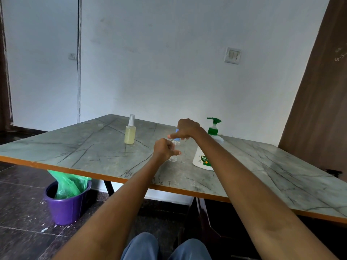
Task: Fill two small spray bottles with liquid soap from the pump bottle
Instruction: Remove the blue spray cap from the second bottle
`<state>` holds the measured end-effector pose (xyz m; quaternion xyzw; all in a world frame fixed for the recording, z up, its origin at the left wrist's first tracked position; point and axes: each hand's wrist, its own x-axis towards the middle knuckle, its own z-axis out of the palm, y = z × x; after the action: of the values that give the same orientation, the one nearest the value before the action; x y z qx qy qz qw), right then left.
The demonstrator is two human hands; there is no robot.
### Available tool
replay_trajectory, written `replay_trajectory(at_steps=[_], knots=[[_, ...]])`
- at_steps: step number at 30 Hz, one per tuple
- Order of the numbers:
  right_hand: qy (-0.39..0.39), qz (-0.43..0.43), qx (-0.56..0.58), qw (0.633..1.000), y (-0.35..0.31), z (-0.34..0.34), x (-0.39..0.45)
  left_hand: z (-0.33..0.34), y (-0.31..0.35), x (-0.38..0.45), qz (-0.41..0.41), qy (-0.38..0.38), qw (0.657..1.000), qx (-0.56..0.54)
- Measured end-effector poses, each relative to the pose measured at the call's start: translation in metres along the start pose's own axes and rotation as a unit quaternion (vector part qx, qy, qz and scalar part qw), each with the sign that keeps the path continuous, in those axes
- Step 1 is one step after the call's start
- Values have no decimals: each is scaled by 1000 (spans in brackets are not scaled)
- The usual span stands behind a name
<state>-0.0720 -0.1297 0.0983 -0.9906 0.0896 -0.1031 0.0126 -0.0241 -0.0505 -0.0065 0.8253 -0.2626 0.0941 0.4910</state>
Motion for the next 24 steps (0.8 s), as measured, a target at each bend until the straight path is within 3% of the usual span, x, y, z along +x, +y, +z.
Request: replay_trajectory(at_steps=[9, 14, 20, 24], knots=[[32, -28, 32, 999, 11, -17, -2, -3, -1, 0, 0, 3, 1000, -2], [131, -8, 118, 984, 31, -35, -8, -1, -3, -2, -4, 4, 1000, -10], [286, 16, 343, 895, 68, -49, -35, -4, 6, -5, -13, -6, 1000, 11], [386, 96, 388, 831, 108, -47, -56, -3, 3, -5, -12, 8, 1000, 12]])
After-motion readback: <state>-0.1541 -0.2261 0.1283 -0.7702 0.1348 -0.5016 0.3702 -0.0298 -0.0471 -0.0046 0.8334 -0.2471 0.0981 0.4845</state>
